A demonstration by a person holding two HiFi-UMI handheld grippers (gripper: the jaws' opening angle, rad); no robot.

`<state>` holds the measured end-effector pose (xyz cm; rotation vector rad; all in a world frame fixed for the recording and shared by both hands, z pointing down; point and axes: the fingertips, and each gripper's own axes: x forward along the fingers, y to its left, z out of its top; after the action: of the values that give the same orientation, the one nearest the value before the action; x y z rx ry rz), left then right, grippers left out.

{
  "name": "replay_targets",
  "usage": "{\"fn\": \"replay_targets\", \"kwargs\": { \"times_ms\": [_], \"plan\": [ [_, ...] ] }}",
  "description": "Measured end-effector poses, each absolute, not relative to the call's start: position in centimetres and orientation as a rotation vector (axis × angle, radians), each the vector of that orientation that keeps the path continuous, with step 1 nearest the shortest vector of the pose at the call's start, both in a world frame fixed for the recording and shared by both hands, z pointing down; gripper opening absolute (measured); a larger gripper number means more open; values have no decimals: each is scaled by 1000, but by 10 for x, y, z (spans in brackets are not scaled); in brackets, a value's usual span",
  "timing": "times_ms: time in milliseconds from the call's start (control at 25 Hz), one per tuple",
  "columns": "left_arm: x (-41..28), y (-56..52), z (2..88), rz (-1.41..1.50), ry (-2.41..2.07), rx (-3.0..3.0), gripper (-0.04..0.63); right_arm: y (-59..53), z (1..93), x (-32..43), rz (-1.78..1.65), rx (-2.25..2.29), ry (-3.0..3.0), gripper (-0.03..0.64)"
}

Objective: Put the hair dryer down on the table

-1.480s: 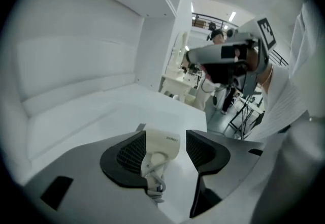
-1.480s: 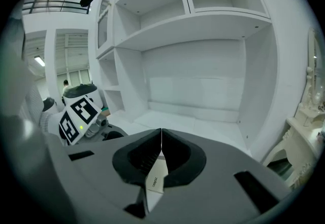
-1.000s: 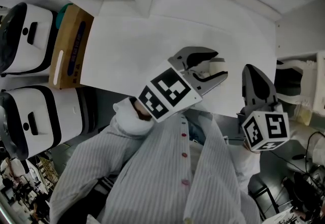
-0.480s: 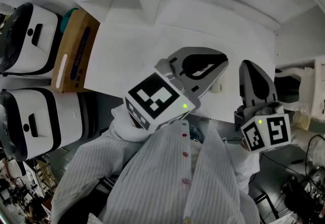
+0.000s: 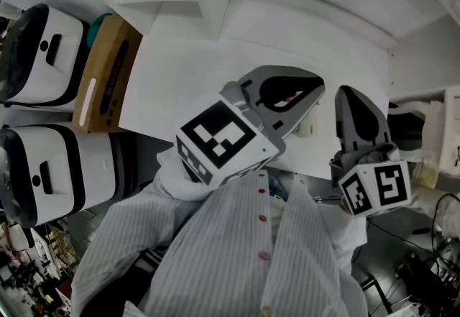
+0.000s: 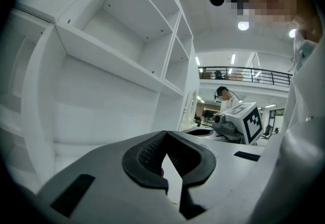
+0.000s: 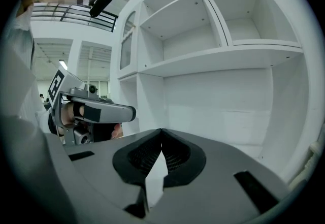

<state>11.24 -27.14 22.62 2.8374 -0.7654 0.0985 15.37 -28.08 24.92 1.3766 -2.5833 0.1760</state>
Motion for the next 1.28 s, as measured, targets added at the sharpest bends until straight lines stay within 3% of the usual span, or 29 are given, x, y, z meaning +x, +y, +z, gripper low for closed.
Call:
{"fn": "replay_targets", "kwargs": {
  "times_ms": [1280],
  "plan": [
    [121, -282, 249, 296, -744, 2948, 9, -264, 254, 161, 192, 1351, -2582, 11]
  ]
}}
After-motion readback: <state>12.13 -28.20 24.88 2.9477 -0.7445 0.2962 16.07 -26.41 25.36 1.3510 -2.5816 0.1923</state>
